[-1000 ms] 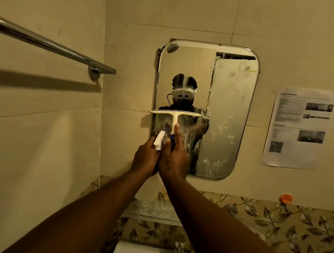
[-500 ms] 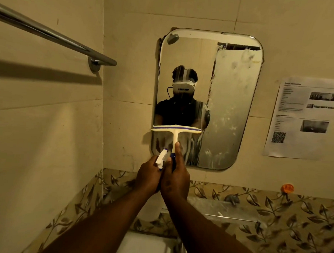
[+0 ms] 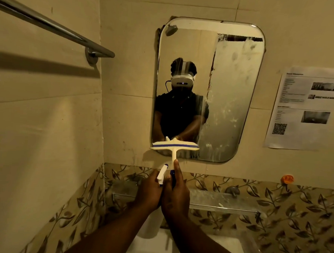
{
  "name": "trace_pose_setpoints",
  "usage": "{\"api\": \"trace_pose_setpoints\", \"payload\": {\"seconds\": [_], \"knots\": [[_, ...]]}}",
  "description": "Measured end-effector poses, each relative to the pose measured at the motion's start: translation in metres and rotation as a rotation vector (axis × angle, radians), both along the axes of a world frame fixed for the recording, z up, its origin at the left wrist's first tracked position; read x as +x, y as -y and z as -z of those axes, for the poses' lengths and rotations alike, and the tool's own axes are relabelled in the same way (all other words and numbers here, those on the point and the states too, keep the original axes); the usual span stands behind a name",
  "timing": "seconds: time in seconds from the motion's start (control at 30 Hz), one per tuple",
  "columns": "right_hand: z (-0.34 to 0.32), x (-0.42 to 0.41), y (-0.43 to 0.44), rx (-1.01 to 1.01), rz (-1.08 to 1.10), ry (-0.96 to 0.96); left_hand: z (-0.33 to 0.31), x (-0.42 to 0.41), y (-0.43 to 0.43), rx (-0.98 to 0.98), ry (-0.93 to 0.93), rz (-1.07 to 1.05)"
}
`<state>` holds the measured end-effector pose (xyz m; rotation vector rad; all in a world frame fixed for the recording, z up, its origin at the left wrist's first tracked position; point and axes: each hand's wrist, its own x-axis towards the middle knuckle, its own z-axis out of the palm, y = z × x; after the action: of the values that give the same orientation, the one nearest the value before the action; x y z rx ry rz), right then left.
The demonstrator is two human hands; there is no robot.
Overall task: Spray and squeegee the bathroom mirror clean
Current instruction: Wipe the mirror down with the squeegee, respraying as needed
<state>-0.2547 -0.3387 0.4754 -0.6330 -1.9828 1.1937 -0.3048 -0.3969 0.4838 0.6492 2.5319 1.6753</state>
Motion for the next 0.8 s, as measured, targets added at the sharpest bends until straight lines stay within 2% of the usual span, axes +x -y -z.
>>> {"api": "trace_pose_setpoints", "payload": {"seconds": [0.2, 0.33, 0.5, 0.8], "knots": [[0.012, 0.012, 0.001, -0.047, 0.021, 0.012, 0.015, 0.008, 0.002, -0.004, 0.007, 0.044], [-0.014, 0.021, -0.006, -0.004, 0.015, -0.068, -0.011, 0.011, -0.008, 0.042, -0.049, 0.083], [-0.087, 0.028, -0.032, 0.164, 0.007, -0.215, -0.086, 0.01, -0.032, 0.143, -0.206, 0.116], [-0.249, 0.024, -0.089, 0.179, -0.05, -0.425, -0.251, 0.002, -0.089, 0.254, -0.379, 0.158]]}}
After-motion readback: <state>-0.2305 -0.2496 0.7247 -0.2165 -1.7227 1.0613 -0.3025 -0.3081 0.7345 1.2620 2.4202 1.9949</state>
